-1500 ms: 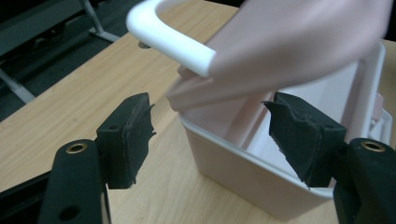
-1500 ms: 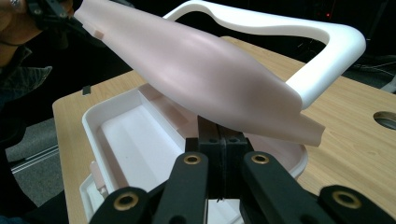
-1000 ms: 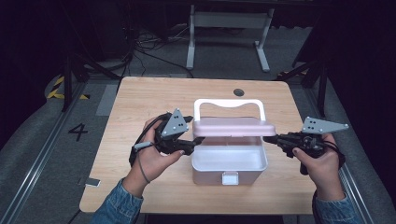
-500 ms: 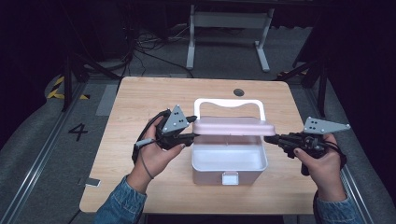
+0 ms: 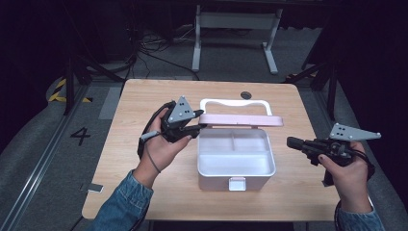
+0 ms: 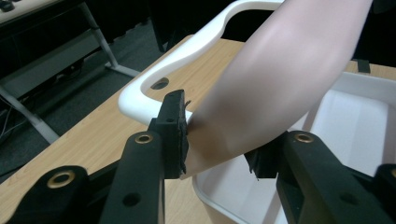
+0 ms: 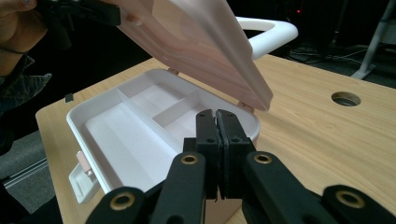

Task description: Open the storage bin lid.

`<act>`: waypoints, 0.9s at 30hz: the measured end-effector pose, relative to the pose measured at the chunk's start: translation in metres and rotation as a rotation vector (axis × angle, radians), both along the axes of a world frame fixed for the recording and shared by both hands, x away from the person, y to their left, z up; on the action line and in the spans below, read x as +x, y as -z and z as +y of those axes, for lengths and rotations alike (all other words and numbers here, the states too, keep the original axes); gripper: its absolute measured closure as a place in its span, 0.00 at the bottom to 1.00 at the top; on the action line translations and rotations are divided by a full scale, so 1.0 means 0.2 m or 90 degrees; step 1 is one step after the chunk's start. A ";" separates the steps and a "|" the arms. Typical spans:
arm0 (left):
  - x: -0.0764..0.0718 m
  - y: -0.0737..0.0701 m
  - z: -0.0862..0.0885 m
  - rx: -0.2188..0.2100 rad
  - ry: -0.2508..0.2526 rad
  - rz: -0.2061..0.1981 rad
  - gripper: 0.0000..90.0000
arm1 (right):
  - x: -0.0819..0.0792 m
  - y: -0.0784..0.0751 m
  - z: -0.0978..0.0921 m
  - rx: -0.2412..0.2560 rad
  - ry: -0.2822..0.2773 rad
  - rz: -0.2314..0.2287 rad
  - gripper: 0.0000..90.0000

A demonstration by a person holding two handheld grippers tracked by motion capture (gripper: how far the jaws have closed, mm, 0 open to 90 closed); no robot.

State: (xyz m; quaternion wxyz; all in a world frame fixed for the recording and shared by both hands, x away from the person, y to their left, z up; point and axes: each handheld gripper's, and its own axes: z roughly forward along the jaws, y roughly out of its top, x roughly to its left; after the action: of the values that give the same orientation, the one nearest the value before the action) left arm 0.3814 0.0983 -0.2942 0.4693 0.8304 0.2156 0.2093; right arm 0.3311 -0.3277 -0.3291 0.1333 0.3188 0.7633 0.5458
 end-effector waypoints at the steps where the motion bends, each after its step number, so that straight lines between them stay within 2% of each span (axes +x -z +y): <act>1: 0.01 -0.01 0.00 -0.003 0.000 0.002 0.72 | 0.00 0.00 -0.01 0.001 0.003 0.001 0.99; 7: 0.08 -0.03 0.01 -0.022 0.004 0.024 0.75 | -0.02 -0.01 -0.04 0.005 0.014 -0.001 0.98; 13: 0.14 -0.04 0.01 -0.054 0.002 0.049 0.77 | -0.04 0.00 -0.06 0.010 0.021 0.004 0.98; 21: 0.22 -0.04 0.00 -0.082 -0.018 0.050 0.80 | -0.04 0.01 -0.07 0.006 0.030 0.009 0.98; 27: 0.28 -0.04 -0.01 -0.081 -0.033 0.046 0.83 | -0.04 0.01 -0.07 0.006 0.028 0.010 0.98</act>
State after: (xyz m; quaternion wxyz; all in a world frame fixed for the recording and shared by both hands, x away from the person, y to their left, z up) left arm 0.4384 0.0966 -0.2856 0.5076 0.7999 0.2671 0.1769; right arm 0.3229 -0.3416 -0.3308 0.1377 0.3407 0.7544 0.5440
